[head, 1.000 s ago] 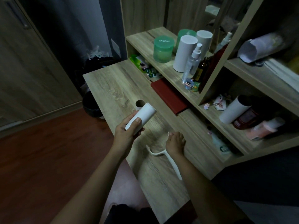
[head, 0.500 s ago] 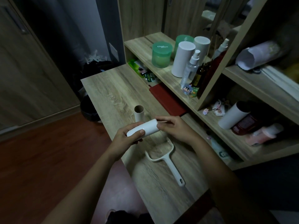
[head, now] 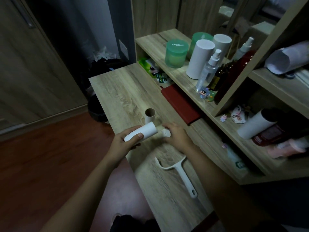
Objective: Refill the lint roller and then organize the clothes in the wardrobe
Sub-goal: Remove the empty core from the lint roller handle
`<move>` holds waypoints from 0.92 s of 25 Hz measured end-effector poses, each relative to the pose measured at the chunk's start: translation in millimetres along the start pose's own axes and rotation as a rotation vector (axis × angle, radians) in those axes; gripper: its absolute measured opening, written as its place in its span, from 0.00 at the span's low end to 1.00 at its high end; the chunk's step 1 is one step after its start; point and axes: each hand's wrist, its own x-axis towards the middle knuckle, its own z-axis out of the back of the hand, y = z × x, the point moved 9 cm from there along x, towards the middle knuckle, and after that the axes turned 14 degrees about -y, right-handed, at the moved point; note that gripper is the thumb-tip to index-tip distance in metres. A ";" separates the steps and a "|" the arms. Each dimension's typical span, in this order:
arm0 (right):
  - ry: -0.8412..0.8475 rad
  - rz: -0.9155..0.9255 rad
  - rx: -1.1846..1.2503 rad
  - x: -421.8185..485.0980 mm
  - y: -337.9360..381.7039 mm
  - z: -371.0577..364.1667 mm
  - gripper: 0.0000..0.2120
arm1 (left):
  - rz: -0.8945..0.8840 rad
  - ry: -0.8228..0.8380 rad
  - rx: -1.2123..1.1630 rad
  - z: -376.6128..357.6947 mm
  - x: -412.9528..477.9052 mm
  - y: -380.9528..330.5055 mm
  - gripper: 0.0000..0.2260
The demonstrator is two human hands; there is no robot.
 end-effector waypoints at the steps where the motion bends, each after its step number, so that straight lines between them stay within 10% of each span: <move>1: 0.035 0.013 -0.053 3.1 -4.0 -11.2 0.22 | -0.003 -0.001 -0.001 3.5 0.4 0.5 0.14; 9: 0.135 0.037 -0.122 6.4 -21.3 -26.8 0.25 | -0.012 0.003 0.018 5.3 2.8 3.7 0.13; 16: 0.059 -0.364 0.750 -30.9 12.2 38.5 0.22 | -0.164 0.132 0.237 -26.8 -0.5 -16.0 0.18; 23: -0.010 -0.349 0.787 -67.2 -15.4 50.7 0.16 | -0.146 0.388 0.218 -72.7 -15.5 -42.2 0.19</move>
